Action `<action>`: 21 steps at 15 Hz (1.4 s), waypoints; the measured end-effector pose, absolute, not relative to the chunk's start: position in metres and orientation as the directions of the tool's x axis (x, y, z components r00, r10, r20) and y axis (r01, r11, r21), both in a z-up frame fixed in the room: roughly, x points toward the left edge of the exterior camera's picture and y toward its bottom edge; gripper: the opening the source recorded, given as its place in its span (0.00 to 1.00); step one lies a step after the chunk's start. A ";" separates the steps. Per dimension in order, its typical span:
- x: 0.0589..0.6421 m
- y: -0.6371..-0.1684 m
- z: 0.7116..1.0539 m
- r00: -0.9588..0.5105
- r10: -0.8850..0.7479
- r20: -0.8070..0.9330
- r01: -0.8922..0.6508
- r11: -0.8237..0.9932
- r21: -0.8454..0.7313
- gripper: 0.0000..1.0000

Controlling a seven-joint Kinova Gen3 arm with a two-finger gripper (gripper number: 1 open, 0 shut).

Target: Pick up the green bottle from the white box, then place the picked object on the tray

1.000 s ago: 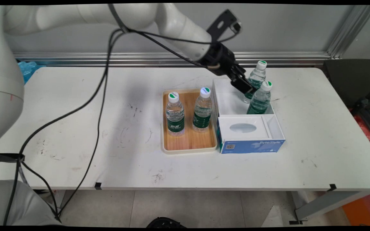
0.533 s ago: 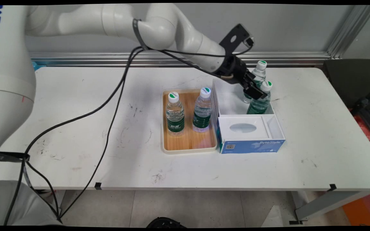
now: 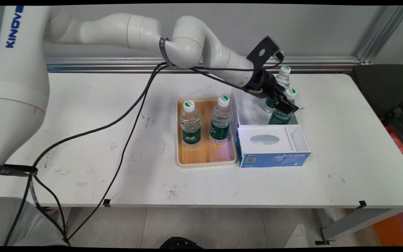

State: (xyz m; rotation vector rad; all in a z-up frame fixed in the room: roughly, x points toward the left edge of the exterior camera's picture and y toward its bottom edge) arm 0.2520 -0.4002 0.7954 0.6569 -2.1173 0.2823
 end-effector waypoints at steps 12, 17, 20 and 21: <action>0.242 -0.400 0.778 -0.467 -0.367 0.805 -0.555 0.830 0.057 0.00; 0.242 -0.400 0.780 -0.460 -0.373 0.806 -0.554 0.829 0.068 0.00; 0.246 -0.403 0.793 -0.457 -0.362 0.813 -0.555 0.830 0.057 0.00; 0.248 -0.405 0.800 -0.457 -0.355 0.816 -0.554 0.831 0.051 0.00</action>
